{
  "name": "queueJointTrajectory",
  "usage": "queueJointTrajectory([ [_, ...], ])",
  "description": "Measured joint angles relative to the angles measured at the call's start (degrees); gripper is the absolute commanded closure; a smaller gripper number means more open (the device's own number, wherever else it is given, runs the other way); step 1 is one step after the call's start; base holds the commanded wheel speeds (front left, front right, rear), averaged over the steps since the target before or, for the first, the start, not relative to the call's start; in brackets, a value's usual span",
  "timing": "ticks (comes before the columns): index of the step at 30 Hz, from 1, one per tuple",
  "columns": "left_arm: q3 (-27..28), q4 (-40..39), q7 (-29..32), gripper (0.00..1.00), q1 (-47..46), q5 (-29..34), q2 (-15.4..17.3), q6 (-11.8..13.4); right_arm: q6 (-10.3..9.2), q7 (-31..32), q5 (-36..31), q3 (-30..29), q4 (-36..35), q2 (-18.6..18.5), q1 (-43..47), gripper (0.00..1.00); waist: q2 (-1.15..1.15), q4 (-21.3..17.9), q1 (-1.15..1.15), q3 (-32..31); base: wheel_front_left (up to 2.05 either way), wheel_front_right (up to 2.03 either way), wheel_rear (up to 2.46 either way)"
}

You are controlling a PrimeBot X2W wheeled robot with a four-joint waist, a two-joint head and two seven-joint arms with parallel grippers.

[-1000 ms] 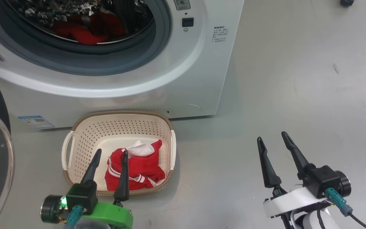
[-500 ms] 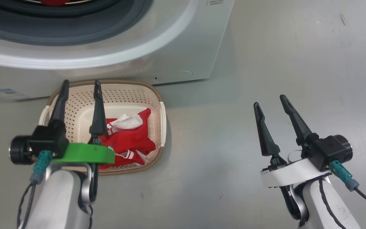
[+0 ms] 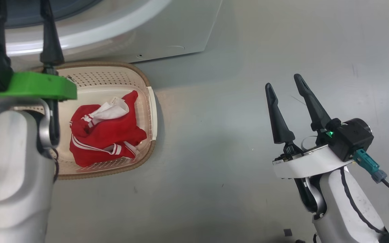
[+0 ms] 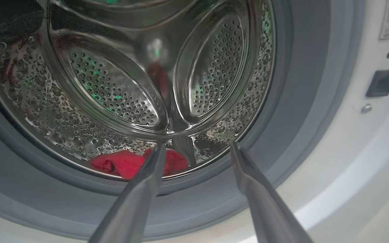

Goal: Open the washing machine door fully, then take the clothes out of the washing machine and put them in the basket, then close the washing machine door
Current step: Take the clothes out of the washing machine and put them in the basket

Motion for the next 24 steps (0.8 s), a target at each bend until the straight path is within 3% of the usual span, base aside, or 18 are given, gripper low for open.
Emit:
queueJointTrajectory([
  [8, 1.46, 6.27, 10.15, 0.00, -8.76, 1.24, 6.89, -0.02, 0.07, 0.00, 3.64, 1.59, 0.56, -0.03, -2.66, 0.00, 0.00, -3.49, 0.00, 2.91, 0.00, 0.00, 0.00],
  [24, 1.52, 14.07, 28.25, 0.00, -23.69, 2.14, 15.05, -2.59, -0.02, 0.00, 7.13, 4.77, 1.58, -0.02, -4.60, 0.00, 0.00, -8.28, 0.00, 5.46, 0.00, 0.00, 0.00],
])
